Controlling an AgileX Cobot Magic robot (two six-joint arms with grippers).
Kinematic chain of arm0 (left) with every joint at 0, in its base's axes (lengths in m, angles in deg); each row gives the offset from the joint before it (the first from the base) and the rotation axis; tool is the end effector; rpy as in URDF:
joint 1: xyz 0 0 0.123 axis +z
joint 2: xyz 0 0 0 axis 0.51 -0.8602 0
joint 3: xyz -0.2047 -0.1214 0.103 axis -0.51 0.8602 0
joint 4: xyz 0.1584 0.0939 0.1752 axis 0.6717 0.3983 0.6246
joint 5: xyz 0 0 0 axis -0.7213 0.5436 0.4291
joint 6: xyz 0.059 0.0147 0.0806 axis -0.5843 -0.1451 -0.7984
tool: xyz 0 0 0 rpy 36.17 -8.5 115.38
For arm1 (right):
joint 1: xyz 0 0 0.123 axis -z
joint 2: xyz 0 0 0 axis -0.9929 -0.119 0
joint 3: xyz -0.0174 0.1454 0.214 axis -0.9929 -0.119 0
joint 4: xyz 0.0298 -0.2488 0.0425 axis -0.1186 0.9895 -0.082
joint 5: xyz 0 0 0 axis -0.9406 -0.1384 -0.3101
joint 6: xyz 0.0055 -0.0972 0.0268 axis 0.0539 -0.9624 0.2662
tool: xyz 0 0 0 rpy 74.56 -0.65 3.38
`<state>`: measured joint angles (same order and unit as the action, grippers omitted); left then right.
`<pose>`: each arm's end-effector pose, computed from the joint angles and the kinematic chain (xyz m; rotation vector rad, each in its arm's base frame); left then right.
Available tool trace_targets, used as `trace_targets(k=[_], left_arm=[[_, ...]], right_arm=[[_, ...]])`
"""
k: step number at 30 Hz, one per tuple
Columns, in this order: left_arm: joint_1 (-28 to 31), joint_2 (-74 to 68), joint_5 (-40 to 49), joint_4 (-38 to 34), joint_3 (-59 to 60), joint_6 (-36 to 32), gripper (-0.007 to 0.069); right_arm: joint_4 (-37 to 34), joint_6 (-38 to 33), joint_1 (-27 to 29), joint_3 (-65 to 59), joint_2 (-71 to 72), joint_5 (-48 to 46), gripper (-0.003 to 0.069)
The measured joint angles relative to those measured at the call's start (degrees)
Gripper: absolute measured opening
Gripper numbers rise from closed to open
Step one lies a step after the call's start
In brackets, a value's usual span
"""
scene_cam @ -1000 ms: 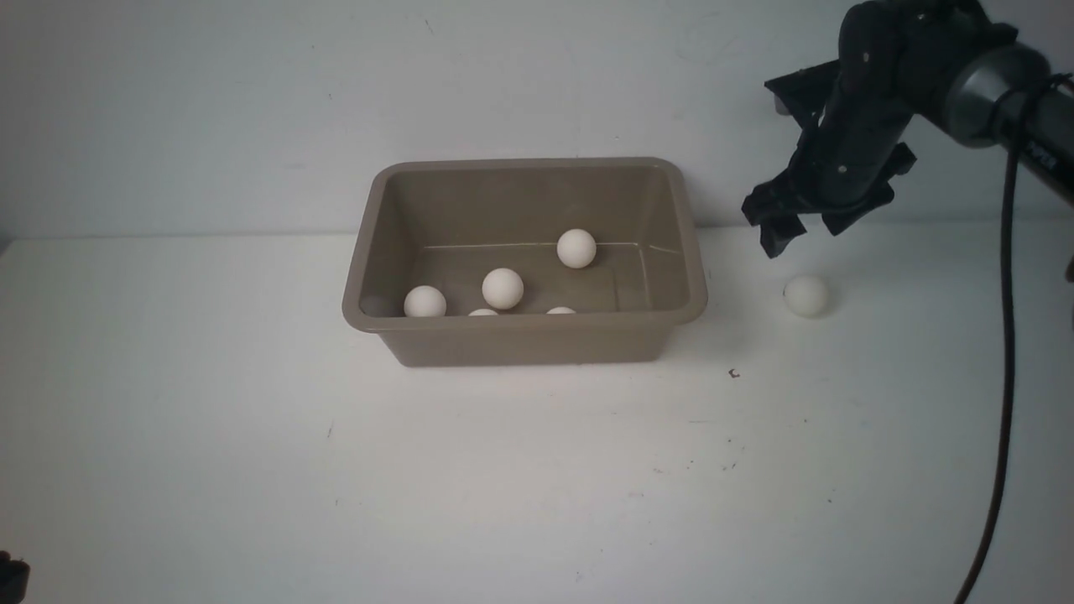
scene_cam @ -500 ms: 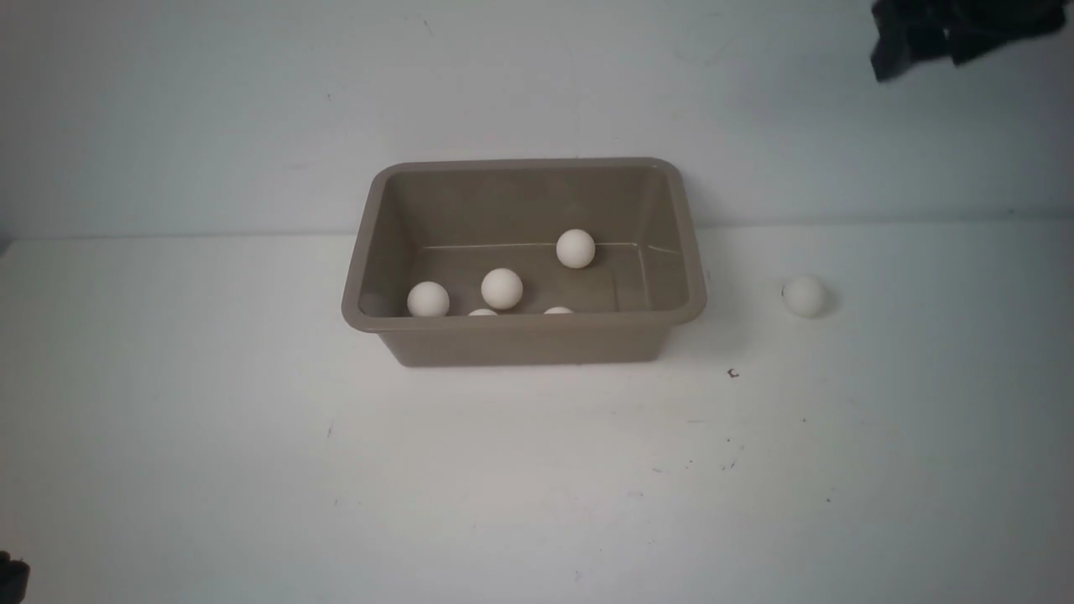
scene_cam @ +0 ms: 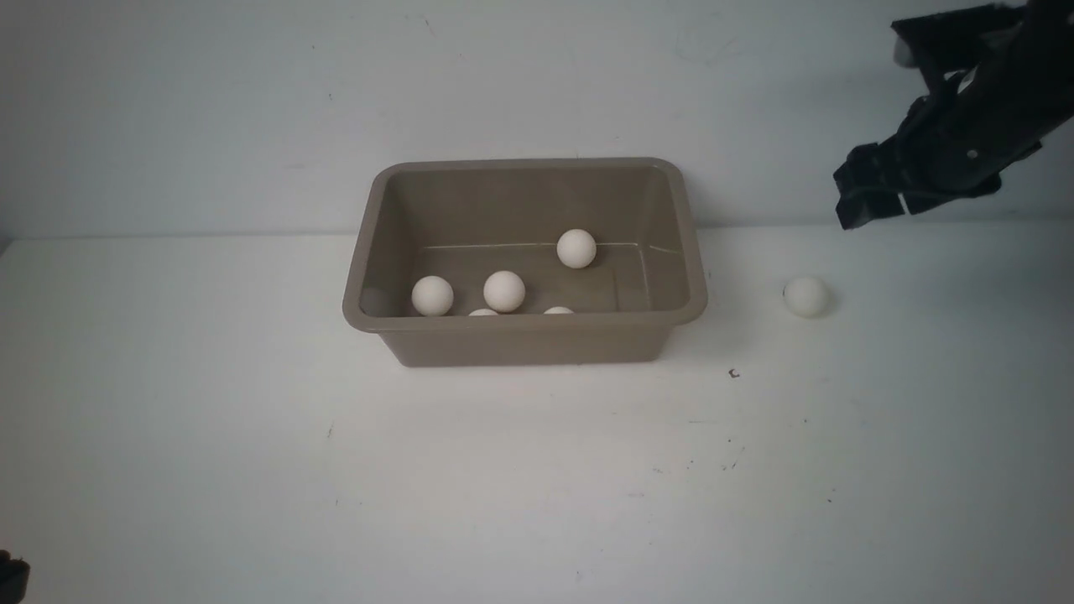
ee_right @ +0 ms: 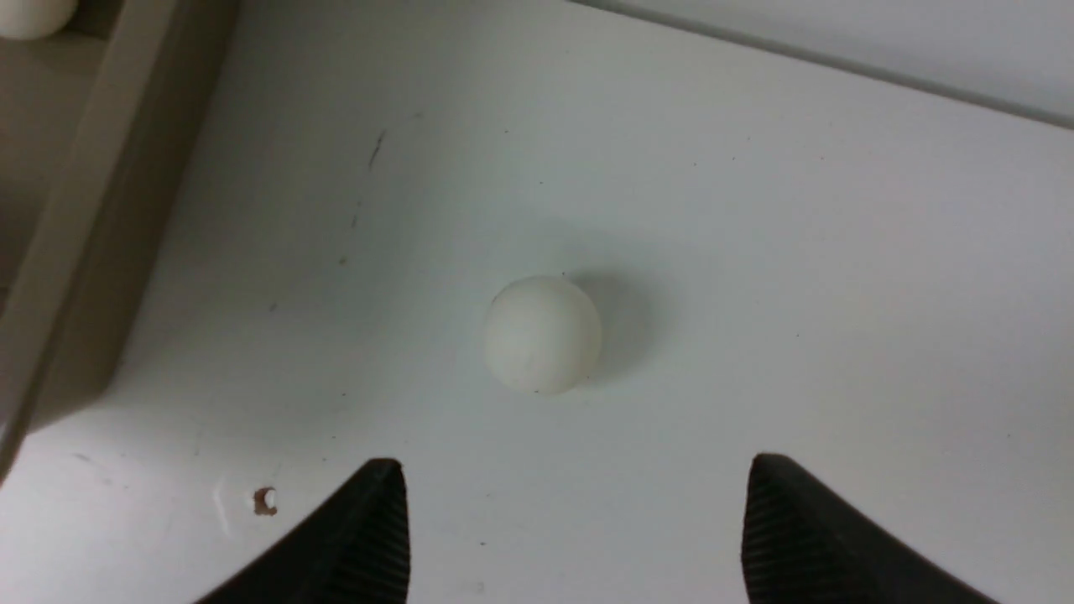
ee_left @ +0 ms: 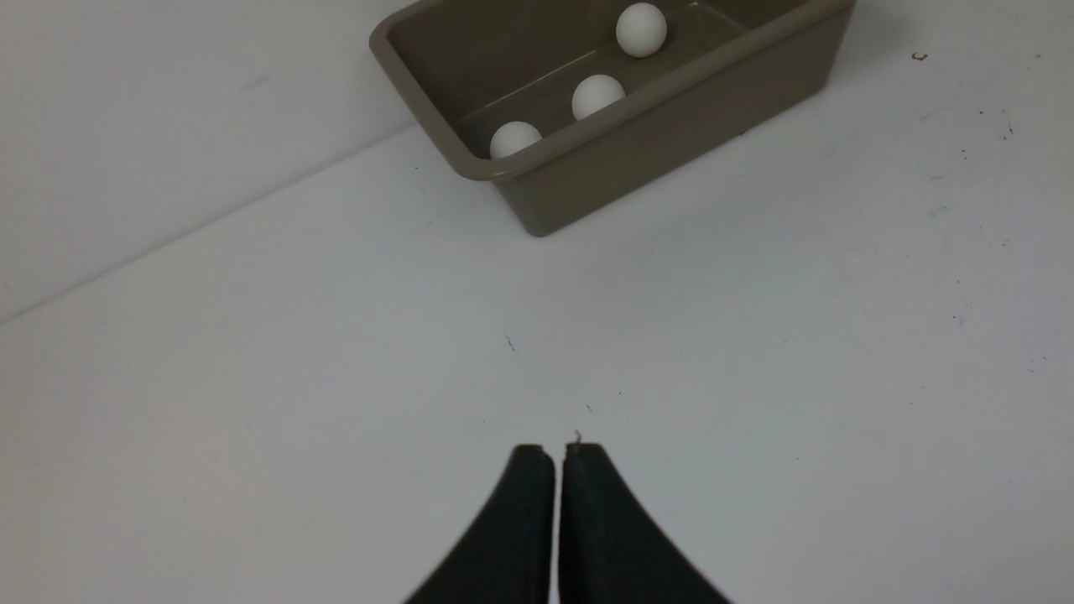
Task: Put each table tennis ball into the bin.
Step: Use the right arm to clamp the table tennis ball closest to it
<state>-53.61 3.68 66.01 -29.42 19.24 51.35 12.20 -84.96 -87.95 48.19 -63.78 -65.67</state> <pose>0.0683 -0.0234 0.2881 0.5364 1.9254 -0.0944 0.4202 0.0437 0.2312 -0.3630 2.6782 0.0886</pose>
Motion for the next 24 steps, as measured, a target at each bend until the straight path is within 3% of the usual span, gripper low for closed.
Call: trace_targets(k=[10,24], left_arm=[[0.0,0.0,-0.1,0.0,0.0,0.0,-0.0004],[0.0,0.0,-0.1,0.0,0.0,0.0,-0.0004]], right_arm=[[0.0,-0.9,0.0,-0.1,-8.6,2.4,0.0461],[-4.3,-4.7,0.0,-0.1,-9.8,6.3,0.0461]])
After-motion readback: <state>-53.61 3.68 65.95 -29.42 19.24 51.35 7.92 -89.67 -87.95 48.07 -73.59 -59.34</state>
